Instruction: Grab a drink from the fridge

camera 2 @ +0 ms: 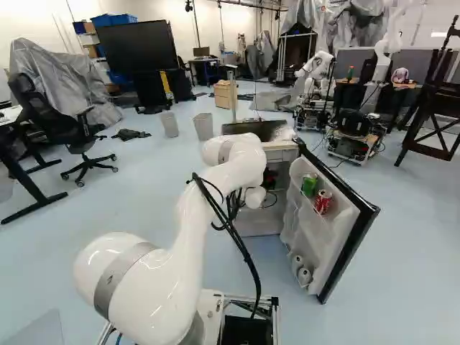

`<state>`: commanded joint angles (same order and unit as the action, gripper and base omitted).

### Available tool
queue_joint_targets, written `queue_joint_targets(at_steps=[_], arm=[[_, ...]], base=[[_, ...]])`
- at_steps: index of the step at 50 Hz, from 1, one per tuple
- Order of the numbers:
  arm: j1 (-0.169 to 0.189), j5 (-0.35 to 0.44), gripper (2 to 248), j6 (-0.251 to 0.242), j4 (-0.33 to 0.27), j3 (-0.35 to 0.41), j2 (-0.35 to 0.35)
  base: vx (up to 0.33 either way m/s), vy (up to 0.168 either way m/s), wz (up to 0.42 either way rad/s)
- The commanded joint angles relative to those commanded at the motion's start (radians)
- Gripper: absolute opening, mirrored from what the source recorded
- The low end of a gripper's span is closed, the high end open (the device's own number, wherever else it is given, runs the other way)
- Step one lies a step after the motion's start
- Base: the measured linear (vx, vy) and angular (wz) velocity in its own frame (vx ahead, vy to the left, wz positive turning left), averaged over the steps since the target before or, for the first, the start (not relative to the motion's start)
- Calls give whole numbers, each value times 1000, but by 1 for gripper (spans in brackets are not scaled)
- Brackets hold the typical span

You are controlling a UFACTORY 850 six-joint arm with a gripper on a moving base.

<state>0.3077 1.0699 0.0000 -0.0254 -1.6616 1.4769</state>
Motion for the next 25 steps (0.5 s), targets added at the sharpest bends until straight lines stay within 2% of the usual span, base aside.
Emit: queue_joint_targets(at_steps=[25], arm=[[0,0,94,0,0,145,-88]], base=[[0,0,0]])
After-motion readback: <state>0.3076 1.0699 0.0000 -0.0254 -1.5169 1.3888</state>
